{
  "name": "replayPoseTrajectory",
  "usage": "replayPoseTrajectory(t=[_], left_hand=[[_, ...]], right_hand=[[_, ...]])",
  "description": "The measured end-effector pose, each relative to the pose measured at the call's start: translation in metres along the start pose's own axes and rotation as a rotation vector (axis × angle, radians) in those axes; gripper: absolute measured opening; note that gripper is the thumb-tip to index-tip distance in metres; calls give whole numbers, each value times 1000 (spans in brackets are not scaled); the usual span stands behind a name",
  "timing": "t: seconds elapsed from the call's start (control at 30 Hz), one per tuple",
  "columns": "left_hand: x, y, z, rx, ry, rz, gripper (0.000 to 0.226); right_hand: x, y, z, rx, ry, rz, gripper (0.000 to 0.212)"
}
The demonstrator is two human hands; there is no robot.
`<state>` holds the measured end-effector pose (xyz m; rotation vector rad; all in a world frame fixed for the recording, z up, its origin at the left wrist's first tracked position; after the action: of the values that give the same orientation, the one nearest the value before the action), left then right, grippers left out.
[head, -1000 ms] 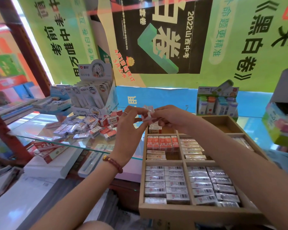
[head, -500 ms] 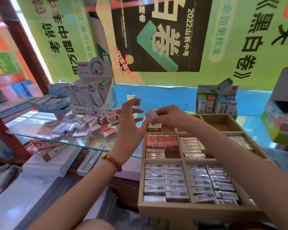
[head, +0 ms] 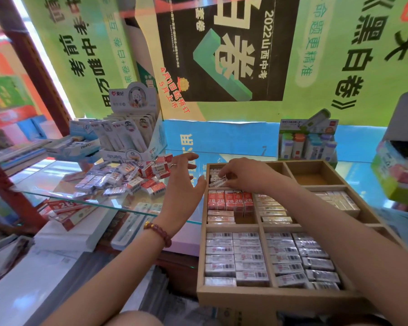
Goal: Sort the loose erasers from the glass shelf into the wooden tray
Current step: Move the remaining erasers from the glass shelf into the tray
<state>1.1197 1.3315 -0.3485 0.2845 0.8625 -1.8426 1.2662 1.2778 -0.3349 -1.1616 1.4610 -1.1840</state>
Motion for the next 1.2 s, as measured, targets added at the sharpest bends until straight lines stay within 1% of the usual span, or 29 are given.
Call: replayPoseTrajectory(t=[0.13,0.27,0.4,0.57,0.7,0.8,0.87,1.0,1.07,1.2], left_hand=[[0,0,-2,-4,-6,-15,38],[0,-2,-3,-9,-17,-8,37],[0,-3,-4,-24,-25,-6,36],[0,-5,-3,-29,-22,7,35],[-1,-7,-4,-33,-25,21,33],[-1,-8,-8,-40,-28,14,30],[-1,-10,-11,-44,-26,12,27],[-1,-13,-15,-46,-25,13,24],[-1,-11,-17,-50,-32,-5,24],[4,0,-15,-77,-18,-95,21]], right_hand=[[1,0,6,-81,33,35,23],[5,-1,11,-86,91,12,28],[6,-4,14,-64,136,37,27],[6,-1,3,-71,124,-74,27],[4,-1,-4,-133,115,-101,23],[3,-1,-7,-105,119,-113,19],[3,-1,-4,-83,141,-87,18],[3,-4,4,-53,209,-14,26],[3,-3,5,-99,225,-23,27],[-2,-1,5,-158,248,-43,20]])
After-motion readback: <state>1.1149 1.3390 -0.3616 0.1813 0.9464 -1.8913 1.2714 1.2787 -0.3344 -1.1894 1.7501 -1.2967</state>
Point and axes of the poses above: each hand's wrist, its own x-axis away from the middle knuckle, its own y-axis out of the palm, z = x × y, the point moved 5 cm from there along -x, towards the middle knuckle, and after that the axes turned 2 degrees about x, right-handed, at the moved point
